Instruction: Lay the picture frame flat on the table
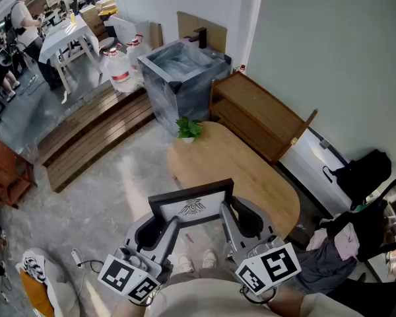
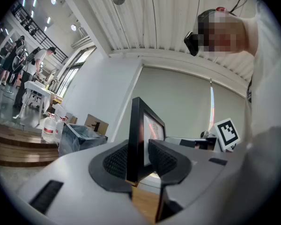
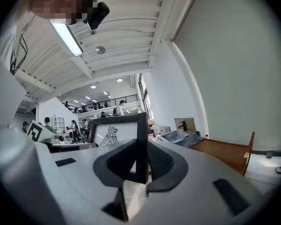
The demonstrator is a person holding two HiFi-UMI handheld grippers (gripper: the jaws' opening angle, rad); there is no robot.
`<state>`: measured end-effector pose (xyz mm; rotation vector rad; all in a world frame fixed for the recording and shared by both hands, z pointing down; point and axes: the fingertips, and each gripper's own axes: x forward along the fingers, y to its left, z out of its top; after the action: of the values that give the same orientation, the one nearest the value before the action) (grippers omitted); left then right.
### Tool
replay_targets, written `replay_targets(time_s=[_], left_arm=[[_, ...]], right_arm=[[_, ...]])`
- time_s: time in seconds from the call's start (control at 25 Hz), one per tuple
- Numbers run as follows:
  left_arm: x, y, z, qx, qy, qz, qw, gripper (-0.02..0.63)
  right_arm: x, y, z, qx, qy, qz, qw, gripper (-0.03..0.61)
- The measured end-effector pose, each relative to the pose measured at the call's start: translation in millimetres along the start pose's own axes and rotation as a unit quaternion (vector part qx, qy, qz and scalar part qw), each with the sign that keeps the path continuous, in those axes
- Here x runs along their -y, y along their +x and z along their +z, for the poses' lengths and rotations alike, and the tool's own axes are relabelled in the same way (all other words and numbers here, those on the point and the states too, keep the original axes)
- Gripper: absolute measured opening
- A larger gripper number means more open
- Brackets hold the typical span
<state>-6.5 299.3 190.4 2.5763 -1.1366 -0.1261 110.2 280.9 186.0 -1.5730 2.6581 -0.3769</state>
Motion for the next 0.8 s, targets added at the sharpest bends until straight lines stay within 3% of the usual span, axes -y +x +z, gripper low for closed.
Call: replay_targets(time_s=[0.8], left_arm=[[-7,7,-17,-0.016,0.005,0.024,0.9996,0.110]], right_arm=[[10,7,-16,-0.013,0.003,0.019,1.000,0.052]])
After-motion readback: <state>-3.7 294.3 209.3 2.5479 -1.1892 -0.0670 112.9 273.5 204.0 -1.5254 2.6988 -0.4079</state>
